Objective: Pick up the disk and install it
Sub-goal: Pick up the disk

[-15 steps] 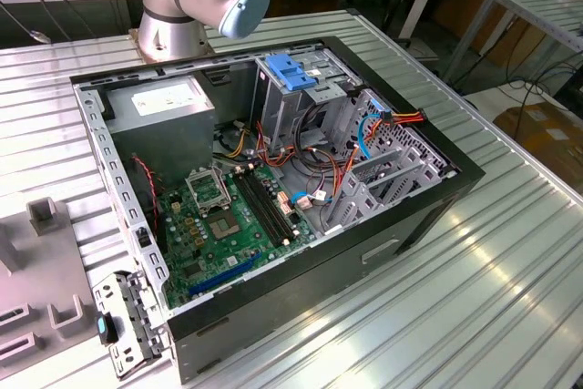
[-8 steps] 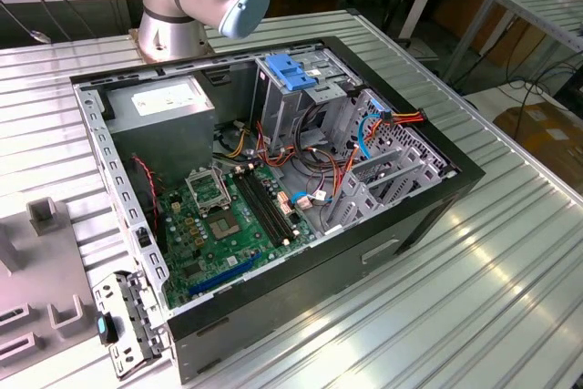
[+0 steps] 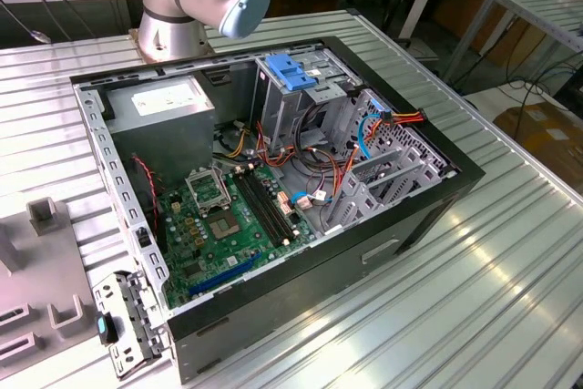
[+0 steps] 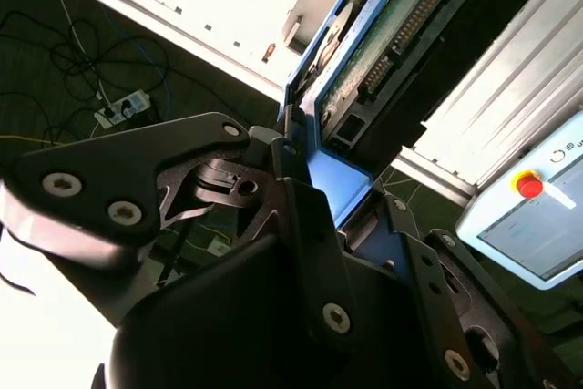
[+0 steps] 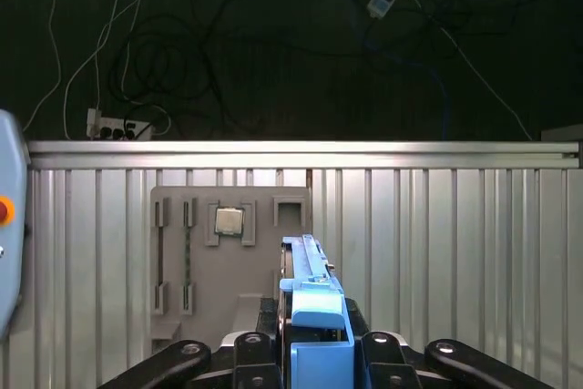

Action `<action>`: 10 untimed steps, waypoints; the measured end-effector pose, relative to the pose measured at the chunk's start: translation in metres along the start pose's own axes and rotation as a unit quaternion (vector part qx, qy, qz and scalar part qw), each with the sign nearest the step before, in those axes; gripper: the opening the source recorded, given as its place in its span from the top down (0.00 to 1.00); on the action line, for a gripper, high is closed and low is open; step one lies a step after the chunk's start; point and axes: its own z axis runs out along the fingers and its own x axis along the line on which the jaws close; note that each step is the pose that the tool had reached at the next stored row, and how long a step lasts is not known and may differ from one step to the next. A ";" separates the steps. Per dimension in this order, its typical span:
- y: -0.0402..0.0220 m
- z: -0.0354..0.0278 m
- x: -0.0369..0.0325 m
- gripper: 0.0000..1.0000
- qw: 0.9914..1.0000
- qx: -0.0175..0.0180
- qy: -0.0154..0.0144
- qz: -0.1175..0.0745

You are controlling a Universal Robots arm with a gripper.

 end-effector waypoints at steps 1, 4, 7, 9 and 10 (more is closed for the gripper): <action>-0.0012 0.0000 0.0000 0.63 1.000 0.000 0.000 0.000; -0.0059 -0.0001 0.0001 0.63 1.000 0.000 0.000 0.000; -0.0082 -0.0001 0.0001 0.63 1.000 0.000 0.000 0.000; -0.0108 -0.0001 0.0001 0.63 1.000 0.000 0.000 0.000; -0.0121 -0.0001 0.0002 0.63 1.000 0.000 0.000 0.000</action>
